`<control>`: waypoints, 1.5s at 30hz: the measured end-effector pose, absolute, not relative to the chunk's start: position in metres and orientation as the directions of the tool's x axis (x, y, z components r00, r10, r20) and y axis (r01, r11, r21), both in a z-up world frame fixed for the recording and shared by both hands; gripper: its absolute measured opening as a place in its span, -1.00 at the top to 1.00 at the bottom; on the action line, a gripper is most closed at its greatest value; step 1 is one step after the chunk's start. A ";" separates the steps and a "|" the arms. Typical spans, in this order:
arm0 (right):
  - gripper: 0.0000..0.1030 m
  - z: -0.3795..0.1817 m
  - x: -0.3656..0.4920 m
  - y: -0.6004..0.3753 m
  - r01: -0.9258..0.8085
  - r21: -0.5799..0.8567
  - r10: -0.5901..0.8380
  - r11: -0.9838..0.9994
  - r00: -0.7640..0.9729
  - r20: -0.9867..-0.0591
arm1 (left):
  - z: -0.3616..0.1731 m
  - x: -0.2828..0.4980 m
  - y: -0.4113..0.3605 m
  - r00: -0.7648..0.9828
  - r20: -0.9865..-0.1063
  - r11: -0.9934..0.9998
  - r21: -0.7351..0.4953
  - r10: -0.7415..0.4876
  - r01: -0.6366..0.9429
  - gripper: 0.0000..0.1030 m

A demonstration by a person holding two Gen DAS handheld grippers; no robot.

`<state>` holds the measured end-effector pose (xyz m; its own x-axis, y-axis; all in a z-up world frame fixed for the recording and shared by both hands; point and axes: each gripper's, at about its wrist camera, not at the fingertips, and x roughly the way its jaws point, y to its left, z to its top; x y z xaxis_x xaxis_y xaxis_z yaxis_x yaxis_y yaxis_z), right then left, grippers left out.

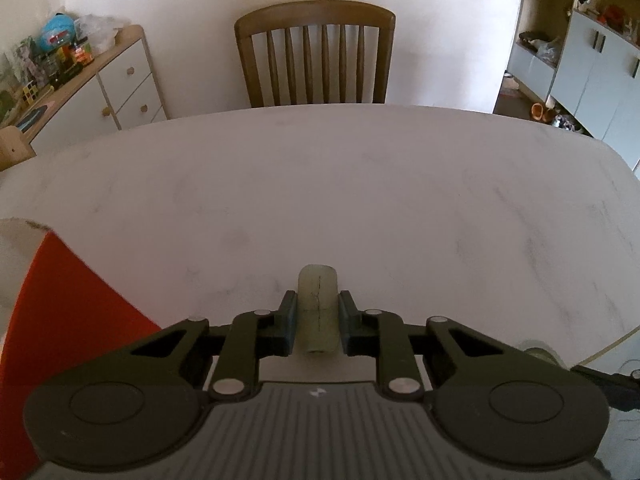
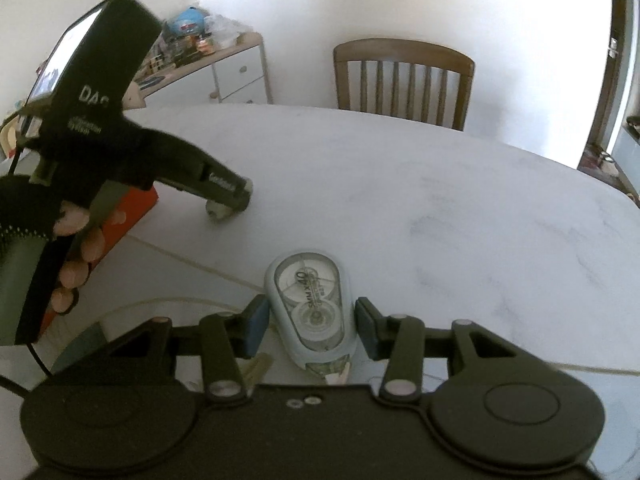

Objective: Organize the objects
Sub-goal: 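Lift and carry the eraser and tape dispenser over the cardboard box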

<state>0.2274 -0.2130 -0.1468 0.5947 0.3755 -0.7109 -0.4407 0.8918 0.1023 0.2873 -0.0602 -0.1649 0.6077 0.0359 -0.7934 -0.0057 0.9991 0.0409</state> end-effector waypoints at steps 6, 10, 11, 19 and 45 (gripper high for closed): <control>0.12 -0.130 0.219 -0.225 -0.389 0.137 0.363 0.911 0.598 -0.714 | -0.150 0.270 -0.064 0.615 -0.789 1.000 0.012 0.007 0.005 0.60; 0.12 -0.117 0.210 -0.230 -0.373 0.144 0.360 0.916 0.610 -0.706 | -0.136 0.255 -0.066 0.626 -0.780 1.000 0.002 -0.014 0.026 0.60; 0.12 -0.112 0.206 -0.231 -0.371 0.146 0.360 0.917 0.613 -0.703 | -0.133 0.252 -0.066 0.627 -0.779 1.000 0.003 -0.014 0.026 0.60; 0.12 -0.080 0.183 -0.233 -0.363 0.142 0.359 0.921 0.644 -0.675 | -0.096 0.216 -0.057 0.647 -0.760 0.998 -0.045 -0.067 0.051 0.60; 0.12 0.023 0.099 -0.132 -0.448 0.076 0.404 0.891 0.704 -0.585 | -0.003 0.109 0.052 0.711 -0.693 0.993 -0.081 -0.117 0.085 0.60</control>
